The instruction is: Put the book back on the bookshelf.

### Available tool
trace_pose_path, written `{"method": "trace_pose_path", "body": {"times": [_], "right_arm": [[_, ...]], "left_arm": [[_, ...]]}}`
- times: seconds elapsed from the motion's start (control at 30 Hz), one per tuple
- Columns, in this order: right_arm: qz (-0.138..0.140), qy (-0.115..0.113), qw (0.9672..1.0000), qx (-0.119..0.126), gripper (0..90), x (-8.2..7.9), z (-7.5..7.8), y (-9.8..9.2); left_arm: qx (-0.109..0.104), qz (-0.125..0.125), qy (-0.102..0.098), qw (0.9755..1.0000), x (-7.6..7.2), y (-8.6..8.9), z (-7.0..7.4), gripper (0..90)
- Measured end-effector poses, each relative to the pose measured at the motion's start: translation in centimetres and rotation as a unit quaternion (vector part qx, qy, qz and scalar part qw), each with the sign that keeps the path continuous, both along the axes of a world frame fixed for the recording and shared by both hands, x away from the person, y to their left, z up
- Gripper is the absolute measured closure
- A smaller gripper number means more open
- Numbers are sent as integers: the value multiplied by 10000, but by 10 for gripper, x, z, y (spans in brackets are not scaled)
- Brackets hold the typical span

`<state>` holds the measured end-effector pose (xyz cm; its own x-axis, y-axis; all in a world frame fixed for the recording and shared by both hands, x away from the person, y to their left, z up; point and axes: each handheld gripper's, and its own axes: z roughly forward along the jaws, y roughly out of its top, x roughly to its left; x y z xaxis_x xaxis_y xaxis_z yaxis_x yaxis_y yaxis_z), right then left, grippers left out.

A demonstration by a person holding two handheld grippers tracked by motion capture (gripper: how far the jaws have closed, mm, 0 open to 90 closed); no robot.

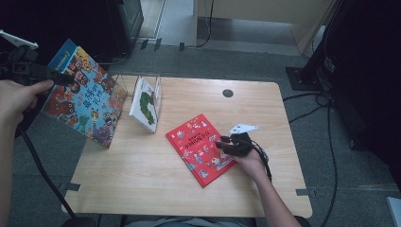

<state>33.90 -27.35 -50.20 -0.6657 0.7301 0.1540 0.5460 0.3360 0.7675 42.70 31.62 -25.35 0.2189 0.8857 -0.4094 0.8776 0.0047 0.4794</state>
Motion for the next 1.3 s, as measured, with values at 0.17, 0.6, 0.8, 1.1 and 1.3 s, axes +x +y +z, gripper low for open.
{"method": "trace_pose_path", "body": {"times": [0.17,0.6,0.8,1.1,1.3], "right_arm": [[-5,7,10000,63,605,6,3,-3],[137,-56,9999,89,602,8,7,-4],[140,-39,9998,147,601,10,8,-5],[225,31,9997,81,598,12,5,-2],[186,104,9997,92,598,13,3,-1]], "left_arm": [[-17,-154,-9,9999,-8,-16,-7,612],[89,-512,135,9986,-21,-60,-48,594],[60,-695,123,9975,-27,-79,-69,577],[64,-915,177,9956,-32,-102,-99,562],[-24,-1028,232,9944,-39,-122,-120,542]]}}
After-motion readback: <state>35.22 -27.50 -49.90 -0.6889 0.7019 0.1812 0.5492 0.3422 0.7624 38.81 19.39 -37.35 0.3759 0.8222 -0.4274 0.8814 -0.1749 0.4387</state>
